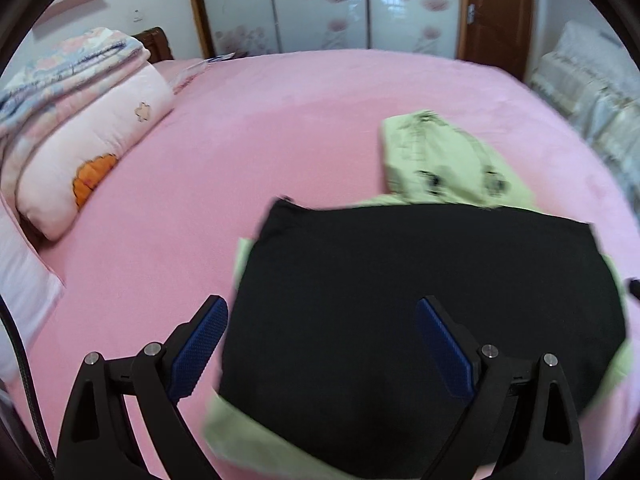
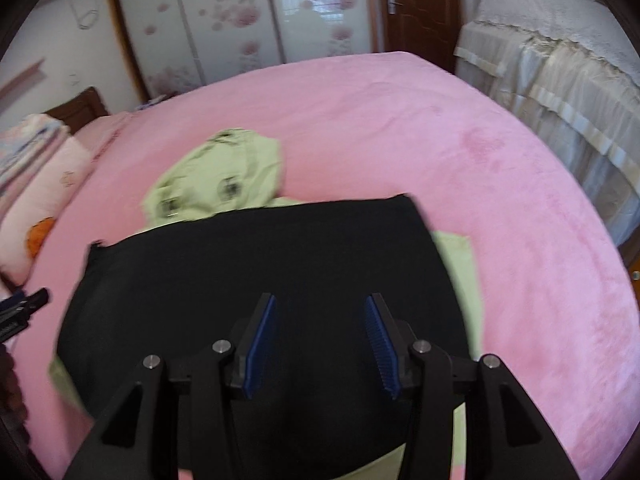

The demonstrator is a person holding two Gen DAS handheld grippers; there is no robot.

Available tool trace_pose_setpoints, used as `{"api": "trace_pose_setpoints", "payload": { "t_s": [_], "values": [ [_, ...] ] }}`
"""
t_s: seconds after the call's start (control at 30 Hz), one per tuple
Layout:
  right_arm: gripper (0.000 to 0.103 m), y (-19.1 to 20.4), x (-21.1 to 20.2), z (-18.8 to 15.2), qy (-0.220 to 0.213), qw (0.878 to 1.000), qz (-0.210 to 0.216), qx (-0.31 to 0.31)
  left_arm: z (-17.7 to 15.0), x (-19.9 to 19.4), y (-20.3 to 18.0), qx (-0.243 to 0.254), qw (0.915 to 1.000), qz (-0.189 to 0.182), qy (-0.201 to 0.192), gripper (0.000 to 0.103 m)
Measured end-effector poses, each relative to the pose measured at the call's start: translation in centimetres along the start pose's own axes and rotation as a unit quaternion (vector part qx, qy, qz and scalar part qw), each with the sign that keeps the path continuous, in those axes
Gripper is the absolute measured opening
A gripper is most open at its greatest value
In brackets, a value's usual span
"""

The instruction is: Fold large clothes

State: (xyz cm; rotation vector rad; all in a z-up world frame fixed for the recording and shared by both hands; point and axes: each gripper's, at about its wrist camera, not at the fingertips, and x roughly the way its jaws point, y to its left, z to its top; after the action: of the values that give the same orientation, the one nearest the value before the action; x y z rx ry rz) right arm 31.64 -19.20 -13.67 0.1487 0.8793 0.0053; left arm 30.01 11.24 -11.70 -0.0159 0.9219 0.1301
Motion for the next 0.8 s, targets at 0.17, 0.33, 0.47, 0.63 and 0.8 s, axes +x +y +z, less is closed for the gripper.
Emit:
{"api": "trace_pose_setpoints", "payload": {
  "t_s": [0.17, 0.33, 0.47, 0.63, 0.8],
  "values": [
    [0.047, 6.9, -1.0, -5.7, 0.001, 0.997, 0.067, -0.025, -5.1, -2.0, -1.6, -0.054, 0.9978, -0.037, -0.008, 0.094],
    [0.046, 9.1, 2.2, -10.5, 0.039, 0.995, 0.052, -0.074, -9.2, 1.0, -1.3, -0.06, 0.9977, 0.031, 0.005, 0.094],
    [0.045, 5.4, 2.8, -11.9, 0.029, 0.996, 0.011, -0.083, -11.4, 4.1, 1.5, -0.08, 0.9946, 0.05, 0.044, 0.094],
    [0.045, -1.9, 1.9, -11.7, 0.02, 0.996, -0.068, -0.053, -11.7, 4.7, 4.4, -0.096, 0.9929, 0.064, 0.03, 0.094],
    [0.045, -7.8, 0.9, -12.1, 0.015, 0.995, -0.1, 0.011, -12.0, 5.5, 6.3, -0.114, 0.9904, 0.069, 0.036, 0.1]
  ]
}}
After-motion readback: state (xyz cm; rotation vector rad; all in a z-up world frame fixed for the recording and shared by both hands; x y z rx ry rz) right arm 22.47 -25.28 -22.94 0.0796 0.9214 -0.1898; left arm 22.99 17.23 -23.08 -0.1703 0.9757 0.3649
